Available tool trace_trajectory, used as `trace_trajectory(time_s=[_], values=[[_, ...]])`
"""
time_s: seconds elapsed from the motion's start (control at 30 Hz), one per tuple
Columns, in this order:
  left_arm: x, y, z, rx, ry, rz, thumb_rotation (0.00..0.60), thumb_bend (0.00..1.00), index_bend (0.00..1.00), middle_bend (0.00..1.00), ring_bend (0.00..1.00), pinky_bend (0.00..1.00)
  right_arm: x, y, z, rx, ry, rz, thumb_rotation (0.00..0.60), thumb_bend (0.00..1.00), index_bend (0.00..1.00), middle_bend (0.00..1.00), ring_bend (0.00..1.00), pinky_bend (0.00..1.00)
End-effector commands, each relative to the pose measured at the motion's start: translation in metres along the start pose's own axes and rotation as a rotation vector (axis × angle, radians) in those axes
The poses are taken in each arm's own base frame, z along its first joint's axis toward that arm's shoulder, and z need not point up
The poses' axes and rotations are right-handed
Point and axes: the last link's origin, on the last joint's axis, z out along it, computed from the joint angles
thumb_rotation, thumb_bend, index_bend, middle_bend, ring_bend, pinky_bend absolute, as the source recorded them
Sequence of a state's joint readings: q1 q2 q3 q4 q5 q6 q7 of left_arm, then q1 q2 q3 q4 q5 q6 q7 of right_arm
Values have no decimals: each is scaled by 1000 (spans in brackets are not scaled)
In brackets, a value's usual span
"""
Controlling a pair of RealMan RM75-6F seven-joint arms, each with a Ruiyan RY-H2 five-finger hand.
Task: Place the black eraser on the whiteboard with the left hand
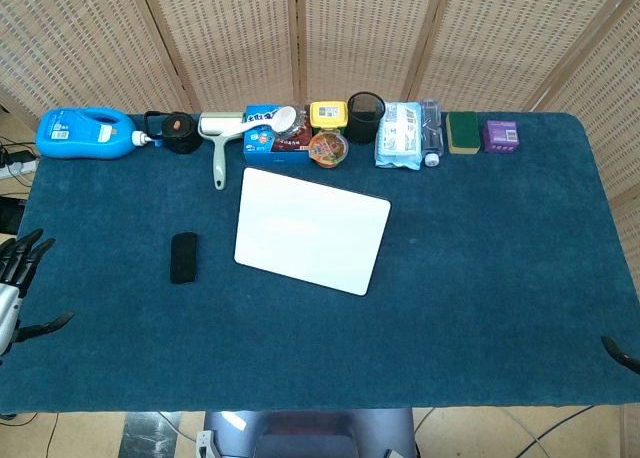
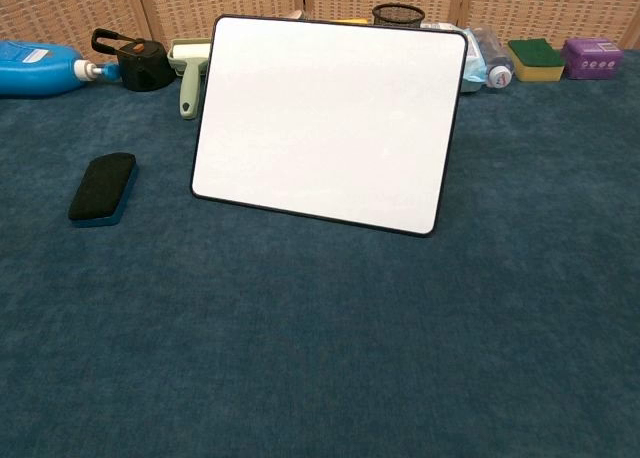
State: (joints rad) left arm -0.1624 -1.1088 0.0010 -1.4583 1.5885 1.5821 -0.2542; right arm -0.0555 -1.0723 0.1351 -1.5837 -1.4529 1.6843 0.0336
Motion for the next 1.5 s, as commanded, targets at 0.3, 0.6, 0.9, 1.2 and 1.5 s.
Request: trace_trajectory(time_s=[0.3, 0.6, 0.9, 1.2, 1.5], values=[[-14, 3, 26, -120, -27, -14, 600, 11, 0, 0, 0, 35, -5, -3, 1, 20, -11, 10, 600, 0, 88, 58, 94, 100], [-28, 5, 98, -521, -75, 237, 600, 61, 0, 2, 0, 182, -19, -12, 8, 24, -33, -17, 600, 1, 85, 60, 96, 100], [-49, 13, 154, -666, -123, 455, 600, 63, 0, 29, 1, 138, -33, -8, 15, -29, -66, -79, 600, 14, 85, 64, 100, 100], [-81, 15, 187, -722, -286, 706, 600, 63, 0, 29, 2, 134, -46, -2, 20, -77, -98, -135, 600, 16, 84, 65, 101, 100], [-91, 22, 198, -752, -326, 754, 600, 61, 0, 29, 1, 155, -50, -2, 20, -85, -108, -142, 600, 17, 84, 65, 101, 99]])
